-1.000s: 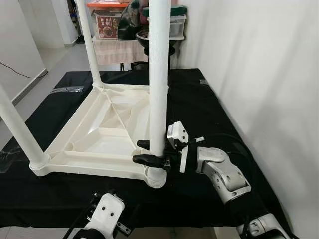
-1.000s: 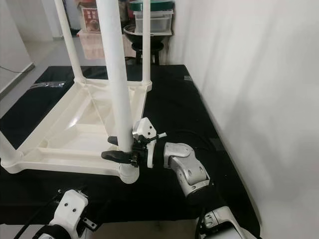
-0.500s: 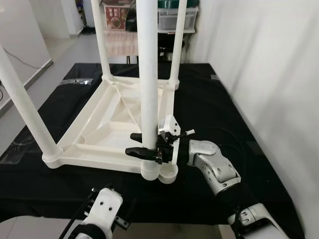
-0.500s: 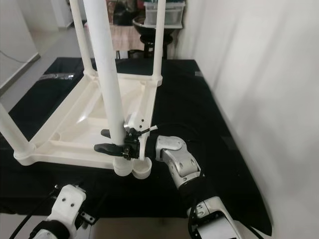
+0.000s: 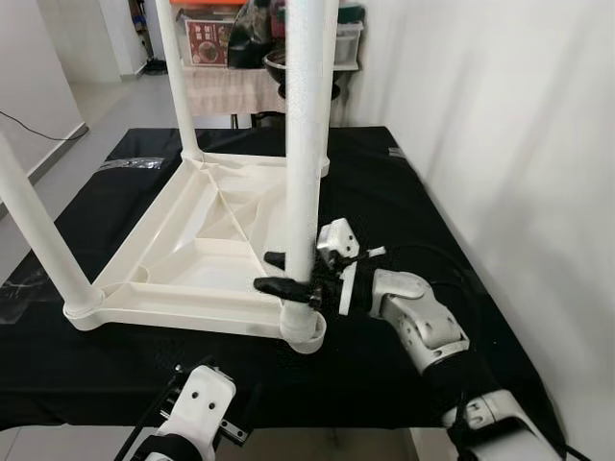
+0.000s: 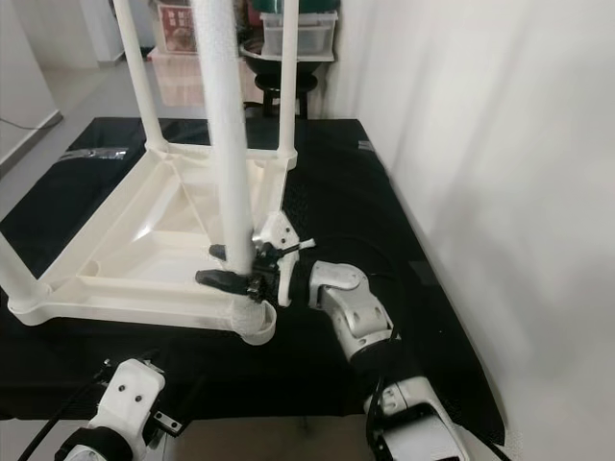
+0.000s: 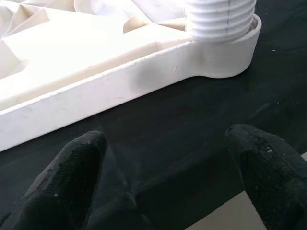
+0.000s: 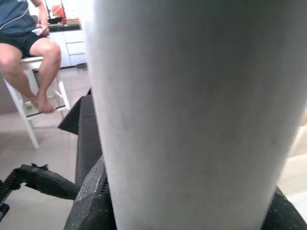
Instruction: Building children table
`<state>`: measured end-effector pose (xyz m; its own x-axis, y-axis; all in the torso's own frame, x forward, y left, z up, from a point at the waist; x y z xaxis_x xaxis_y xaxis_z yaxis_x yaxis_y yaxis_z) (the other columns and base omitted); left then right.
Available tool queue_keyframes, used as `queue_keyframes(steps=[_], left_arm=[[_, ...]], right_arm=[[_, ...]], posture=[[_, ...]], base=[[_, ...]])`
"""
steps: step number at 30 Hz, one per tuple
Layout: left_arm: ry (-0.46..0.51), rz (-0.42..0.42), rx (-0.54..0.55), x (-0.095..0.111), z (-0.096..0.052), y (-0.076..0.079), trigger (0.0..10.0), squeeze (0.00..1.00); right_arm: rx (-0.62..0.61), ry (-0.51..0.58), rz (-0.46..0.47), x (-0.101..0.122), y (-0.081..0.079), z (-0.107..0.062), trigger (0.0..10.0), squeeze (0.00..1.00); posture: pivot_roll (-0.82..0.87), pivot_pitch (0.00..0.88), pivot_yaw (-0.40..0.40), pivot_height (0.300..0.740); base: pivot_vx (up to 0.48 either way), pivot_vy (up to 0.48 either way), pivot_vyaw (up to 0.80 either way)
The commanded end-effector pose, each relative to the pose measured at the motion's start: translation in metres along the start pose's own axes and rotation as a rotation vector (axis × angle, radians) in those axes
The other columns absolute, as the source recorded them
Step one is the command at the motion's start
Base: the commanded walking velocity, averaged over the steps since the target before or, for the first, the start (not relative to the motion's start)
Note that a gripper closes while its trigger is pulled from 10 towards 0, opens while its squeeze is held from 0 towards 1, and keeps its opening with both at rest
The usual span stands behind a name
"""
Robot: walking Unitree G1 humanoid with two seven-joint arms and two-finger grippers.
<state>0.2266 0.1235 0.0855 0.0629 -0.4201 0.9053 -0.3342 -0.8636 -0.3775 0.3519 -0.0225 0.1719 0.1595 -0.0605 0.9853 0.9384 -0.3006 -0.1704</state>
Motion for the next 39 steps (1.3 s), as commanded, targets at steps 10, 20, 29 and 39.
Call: queue_keyframes(steps=[10, 20, 29, 39], left_arm=[[0.007, -0.041, -0.056, 0.006, -0.015, 0.008, 10.0, 0.00], [0.006, -0.074, -0.084, 0.010, -0.029, 0.013, 10.0, 0.00], [0.005, -0.073, -0.071, 0.013, -0.031, 0.013, 10.0, 0.00], [0.007, -0.073, -0.065, 0.015, -0.032, 0.012, 10.0, 0.00]], right_arm=[[-0.011, 0.024, 0.006, 0.003, 0.008, -0.008, 10.0, 0.00], [0.321, -0.118, -0.073, -0.010, -0.041, -0.011, 10.0, 0.00], [0.481, -0.277, -0.210, -0.012, -0.049, 0.005, 10.0, 0.00], [0.672, -0.369, -0.205, -0.006, -0.065, 0.004, 10.0, 0.00]], posture=[[0.08, 0.169, -0.008, 0.740], [0.10, 0.220, -0.006, 0.740], [0.11, 0.231, -0.030, 0.740], [0.11, 0.242, -0.045, 0.740]], base=[[0.000, 0.000, 0.00], [0.000, 0.000, 0.00], [0.000, 0.000, 0.00], [0.000, 0.000, 0.00]])
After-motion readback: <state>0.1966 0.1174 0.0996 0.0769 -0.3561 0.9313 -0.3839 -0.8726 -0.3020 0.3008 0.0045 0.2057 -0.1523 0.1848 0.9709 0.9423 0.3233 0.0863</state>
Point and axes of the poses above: a point about 5 cm out from each wrist's last joint towards the gripper, its own z axis pointing out of the wrist towards the gripper, its own x axis along the axis of the wrist's last joint, y = z × x, the point moved 6 cm from there along z, pointing out of the wrist towards the gripper, and after that the axes turned 10 degrees about z, right-handed, at the moved point
